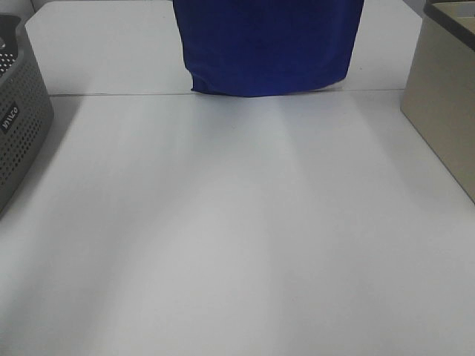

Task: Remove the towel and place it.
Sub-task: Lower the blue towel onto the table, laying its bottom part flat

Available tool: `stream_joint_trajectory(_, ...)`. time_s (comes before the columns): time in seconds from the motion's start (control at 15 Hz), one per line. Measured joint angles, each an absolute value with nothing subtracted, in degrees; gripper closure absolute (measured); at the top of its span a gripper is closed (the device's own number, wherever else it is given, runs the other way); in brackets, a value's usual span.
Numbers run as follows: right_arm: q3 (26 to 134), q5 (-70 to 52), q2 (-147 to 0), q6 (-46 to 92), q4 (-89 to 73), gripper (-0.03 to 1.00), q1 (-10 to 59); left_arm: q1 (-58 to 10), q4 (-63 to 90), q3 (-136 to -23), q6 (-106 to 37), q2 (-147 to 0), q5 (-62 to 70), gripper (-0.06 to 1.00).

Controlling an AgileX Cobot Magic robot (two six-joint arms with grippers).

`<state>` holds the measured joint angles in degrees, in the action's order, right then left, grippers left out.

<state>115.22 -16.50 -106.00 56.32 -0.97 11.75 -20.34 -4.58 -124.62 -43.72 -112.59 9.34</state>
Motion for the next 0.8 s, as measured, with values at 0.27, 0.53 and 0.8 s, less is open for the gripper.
stream_joint_trajectory(0.27,115.22,-45.78,-105.02,52.20,-1.83,0.95,11.75,-22.57,-1.49,-124.62,-43.72,-112.53,40.34,0.94)
stream_joint_trajectory(0.53,115.22,-67.95,-103.99,48.64,-3.44,0.95,11.75,-22.98,0.97,-124.62,-43.49,-112.30,66.35,0.94)
stream_joint_trajectory(0.8,109.32,-69.56,-102.22,45.61,-6.42,0.95,11.75,-22.98,2.69,-123.30,-40.34,-110.92,69.39,0.94)
